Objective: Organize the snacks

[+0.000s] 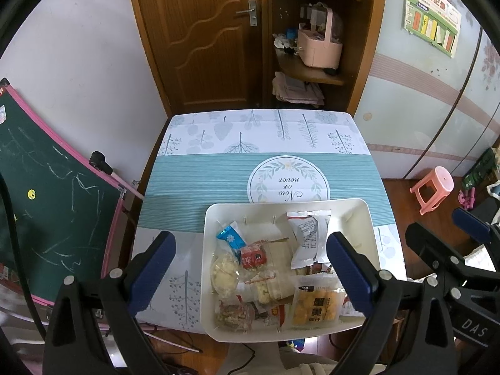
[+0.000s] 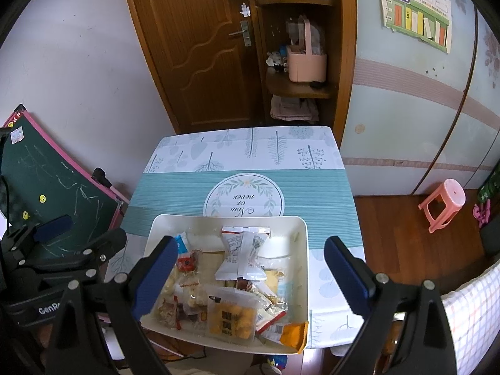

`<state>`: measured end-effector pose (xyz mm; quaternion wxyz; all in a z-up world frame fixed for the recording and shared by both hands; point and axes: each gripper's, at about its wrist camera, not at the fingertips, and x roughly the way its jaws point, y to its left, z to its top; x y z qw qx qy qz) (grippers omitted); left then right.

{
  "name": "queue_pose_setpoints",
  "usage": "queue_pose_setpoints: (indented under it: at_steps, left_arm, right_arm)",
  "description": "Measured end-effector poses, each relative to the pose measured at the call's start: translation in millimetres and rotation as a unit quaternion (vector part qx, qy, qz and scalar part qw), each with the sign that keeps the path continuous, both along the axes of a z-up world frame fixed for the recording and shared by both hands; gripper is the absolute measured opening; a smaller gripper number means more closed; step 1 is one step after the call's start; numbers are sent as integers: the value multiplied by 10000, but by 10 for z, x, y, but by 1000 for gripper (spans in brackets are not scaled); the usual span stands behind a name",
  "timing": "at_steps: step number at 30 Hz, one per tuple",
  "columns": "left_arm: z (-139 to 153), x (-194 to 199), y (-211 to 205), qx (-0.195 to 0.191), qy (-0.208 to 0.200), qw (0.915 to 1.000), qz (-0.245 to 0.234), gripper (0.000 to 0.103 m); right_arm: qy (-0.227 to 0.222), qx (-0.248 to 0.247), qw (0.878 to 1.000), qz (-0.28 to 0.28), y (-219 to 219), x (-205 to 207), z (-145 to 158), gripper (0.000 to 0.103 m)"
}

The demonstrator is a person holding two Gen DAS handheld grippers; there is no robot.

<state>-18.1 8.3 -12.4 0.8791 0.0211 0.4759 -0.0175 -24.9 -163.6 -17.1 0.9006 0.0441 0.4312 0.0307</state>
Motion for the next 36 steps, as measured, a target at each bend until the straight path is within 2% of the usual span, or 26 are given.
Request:
queue_pose_setpoints:
  at_steps: [36]
  left_arm:
    - [-23,30,-18,0,25,10000,-5,97]
  right_arm:
    - [6,13,10000,12,-18,4,-13,95]
